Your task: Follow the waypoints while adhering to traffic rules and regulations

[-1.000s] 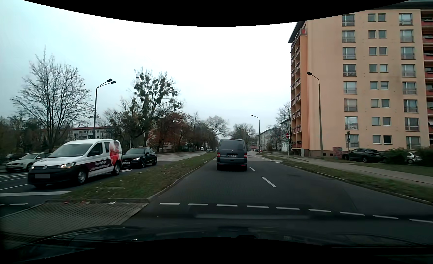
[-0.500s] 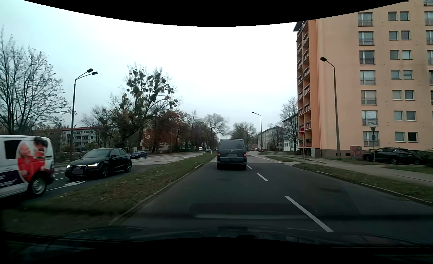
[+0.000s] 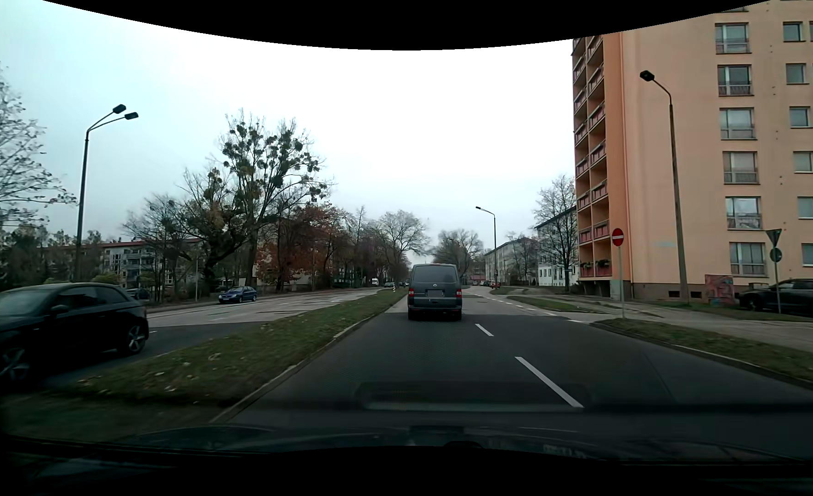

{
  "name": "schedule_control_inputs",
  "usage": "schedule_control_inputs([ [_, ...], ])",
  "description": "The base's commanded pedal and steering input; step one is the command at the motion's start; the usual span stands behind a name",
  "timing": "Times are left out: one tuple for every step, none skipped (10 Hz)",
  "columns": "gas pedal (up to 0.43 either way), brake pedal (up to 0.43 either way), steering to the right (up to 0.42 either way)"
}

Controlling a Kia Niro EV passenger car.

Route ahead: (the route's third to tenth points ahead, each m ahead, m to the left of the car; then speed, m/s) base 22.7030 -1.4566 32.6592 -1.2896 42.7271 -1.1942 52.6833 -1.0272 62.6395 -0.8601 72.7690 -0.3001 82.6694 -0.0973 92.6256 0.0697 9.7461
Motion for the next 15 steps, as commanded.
schedule_control_inputs([
  [0.169,0.000,-0.001],
  [0.177,0.000,-0.002],
  [0.189,0.000,-0.001],
  [0.189,0.000,-0.002],
  [0.197,0.000,-0.001],
  [0.197,0.000,-0.001],
  [0.197,0.000,-0.001],
  [0.197,0.000,-0.001],
  [0.197,0.000,-0.002],
  [0.197,0.000,-0.001],
  [0.197,0.000,-0.002],
  [0.197,0.000,-0.002],
  [0.197,0.000,-0.001],
  [0.197,0.000,-0.001],
  [0.197,0.000,-0.002],
])
